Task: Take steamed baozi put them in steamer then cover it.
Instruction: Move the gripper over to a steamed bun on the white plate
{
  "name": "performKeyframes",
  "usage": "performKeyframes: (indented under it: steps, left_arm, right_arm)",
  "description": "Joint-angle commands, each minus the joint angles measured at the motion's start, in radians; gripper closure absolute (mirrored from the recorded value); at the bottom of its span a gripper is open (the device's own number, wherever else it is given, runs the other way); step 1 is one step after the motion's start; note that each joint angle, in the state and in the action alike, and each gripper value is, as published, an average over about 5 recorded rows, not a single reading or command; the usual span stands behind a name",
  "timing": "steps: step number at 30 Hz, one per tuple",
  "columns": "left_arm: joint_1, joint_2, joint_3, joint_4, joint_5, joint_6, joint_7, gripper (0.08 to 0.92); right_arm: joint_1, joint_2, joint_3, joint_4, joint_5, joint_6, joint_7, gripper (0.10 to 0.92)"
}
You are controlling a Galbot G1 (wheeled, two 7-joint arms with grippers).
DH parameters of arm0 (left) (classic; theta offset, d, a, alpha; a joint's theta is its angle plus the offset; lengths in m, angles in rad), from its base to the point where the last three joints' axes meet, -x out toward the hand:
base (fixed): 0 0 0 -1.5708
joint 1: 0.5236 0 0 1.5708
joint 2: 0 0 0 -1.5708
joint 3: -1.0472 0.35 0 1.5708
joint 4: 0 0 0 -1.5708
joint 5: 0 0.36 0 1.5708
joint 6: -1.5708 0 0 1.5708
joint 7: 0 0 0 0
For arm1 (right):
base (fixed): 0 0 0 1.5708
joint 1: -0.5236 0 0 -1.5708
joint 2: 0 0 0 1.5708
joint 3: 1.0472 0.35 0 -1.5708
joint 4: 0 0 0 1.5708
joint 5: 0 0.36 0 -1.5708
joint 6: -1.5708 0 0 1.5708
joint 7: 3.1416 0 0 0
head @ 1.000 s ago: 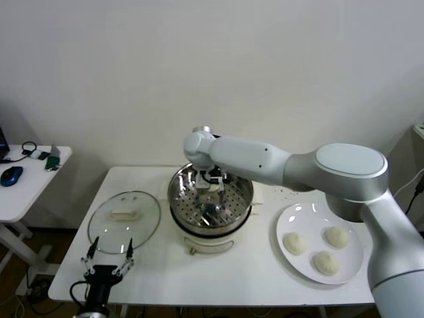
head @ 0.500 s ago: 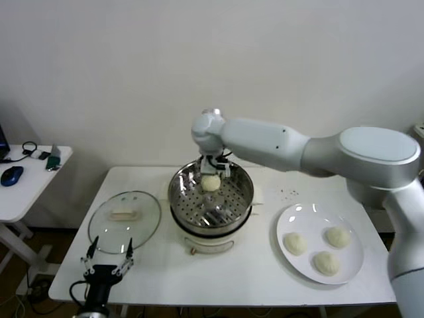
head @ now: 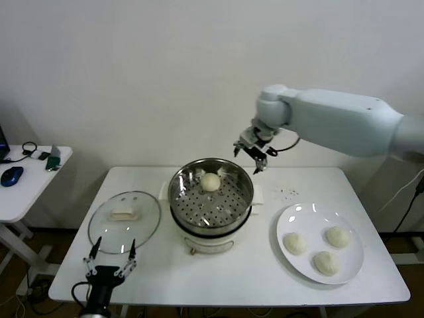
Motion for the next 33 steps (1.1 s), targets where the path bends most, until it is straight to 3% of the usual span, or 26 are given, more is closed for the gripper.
performKeyframes:
  steps: [1, 11, 33]
  left_arm:
    - [-0.003, 0.001, 0.005, 0.001, 0.002, 0.001, 0.0, 0.177]
    - [0.001, -0.005, 0.002, 0.005, 0.004, 0.002, -0.004, 0.177]
    - [0.016, -0.012, -0.012, 0.02, 0.004, 0.007, -0.009, 0.177]
  right_arm:
    - [0.001, -0.332, -0.08, 0.189, 0.235, -0.317, 0.103, 0.203]
    - [-0.228, -0.422, -0.017, 0.191, 0.085, -0.319, 0.047, 0.203]
    - [-0.541, -0.367, 0.158, 0.086, -0.024, -0.278, 0.031, 0.203]
